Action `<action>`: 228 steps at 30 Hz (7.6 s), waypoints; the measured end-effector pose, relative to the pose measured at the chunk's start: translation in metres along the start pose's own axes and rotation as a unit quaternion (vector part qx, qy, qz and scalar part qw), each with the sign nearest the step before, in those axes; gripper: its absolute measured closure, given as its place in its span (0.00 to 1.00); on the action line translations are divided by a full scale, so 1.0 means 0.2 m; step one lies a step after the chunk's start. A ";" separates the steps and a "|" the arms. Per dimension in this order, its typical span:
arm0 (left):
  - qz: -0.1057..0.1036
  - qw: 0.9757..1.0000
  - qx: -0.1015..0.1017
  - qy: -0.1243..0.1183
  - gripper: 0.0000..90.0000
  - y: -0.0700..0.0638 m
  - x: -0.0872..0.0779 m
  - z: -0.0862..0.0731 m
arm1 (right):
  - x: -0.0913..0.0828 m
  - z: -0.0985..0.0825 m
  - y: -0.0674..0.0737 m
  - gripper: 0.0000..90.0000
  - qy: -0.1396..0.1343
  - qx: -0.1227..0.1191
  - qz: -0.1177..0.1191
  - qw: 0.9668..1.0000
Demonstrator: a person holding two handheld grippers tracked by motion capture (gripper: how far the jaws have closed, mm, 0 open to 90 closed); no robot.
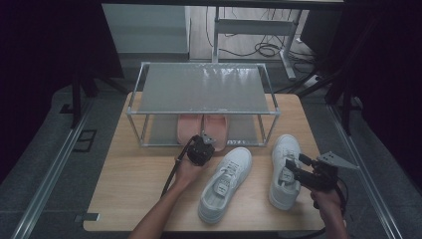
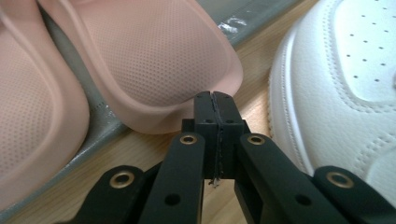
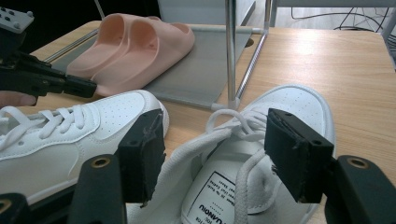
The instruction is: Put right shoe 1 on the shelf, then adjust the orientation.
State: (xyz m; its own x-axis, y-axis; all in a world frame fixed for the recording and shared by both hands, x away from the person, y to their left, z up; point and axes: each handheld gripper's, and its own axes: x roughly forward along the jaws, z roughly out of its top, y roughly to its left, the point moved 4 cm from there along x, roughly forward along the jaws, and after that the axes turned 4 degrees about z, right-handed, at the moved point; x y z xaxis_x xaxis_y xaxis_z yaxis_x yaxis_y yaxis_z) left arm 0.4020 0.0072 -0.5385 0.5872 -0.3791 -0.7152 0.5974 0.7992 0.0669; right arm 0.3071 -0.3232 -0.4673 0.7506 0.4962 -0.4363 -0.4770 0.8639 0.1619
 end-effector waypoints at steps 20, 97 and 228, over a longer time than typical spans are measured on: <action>0.027 0.999 -0.017 0.006 1.00 0.08 0.06 0.03 | 0.00 0.00 0.00 0.43 0.000 0.001 -0.001 1.000; -0.012 0.997 -0.069 -0.040 0.54 0.21 -0.66 -0.57 | 0.05 0.00 0.14 0.42 0.000 -0.040 0.041 0.998; -0.014 0.994 -0.109 -0.004 0.46 0.30 -0.61 -0.59 | 0.14 -0.24 0.69 1.00 0.185 -0.150 0.166 0.957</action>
State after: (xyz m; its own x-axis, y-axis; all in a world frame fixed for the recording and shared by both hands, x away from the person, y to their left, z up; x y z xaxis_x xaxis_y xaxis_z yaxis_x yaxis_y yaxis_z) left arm 0.3024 0.1555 -0.5290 0.5766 -0.4064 -0.7088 0.4826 0.8694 -0.1060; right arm 0.2396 -0.1940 -0.4989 0.3475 0.6264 -0.6977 -0.8129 0.5722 0.1089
